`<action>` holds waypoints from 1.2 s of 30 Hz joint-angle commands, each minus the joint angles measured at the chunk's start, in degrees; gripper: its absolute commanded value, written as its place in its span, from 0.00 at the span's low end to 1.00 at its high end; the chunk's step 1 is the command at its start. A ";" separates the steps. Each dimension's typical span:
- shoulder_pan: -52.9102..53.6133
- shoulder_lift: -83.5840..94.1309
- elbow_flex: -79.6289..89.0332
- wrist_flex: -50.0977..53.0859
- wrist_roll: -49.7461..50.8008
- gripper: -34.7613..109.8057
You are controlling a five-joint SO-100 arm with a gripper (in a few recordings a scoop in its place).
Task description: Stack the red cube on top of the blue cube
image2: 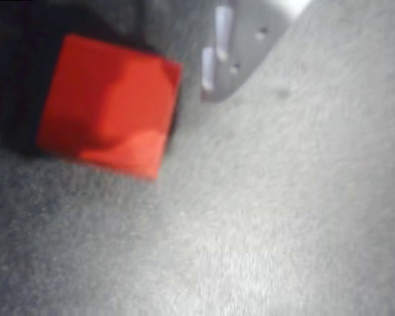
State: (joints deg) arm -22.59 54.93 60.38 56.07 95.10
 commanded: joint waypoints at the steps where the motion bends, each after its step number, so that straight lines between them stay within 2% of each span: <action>1: -0.18 -0.53 -1.14 -2.46 0.18 0.41; 15: 0.62 -2.55 3.60 -8.44 -0.44 0.40; 25: 1.14 -2.46 5.27 -9.40 -0.18 0.24; 31: 1.23 -0.18 5.27 -7.29 0.44 0.24; 36: 1.49 5.01 4.75 -0.62 1.23 0.24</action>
State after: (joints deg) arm -21.71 53.44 65.83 52.56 95.89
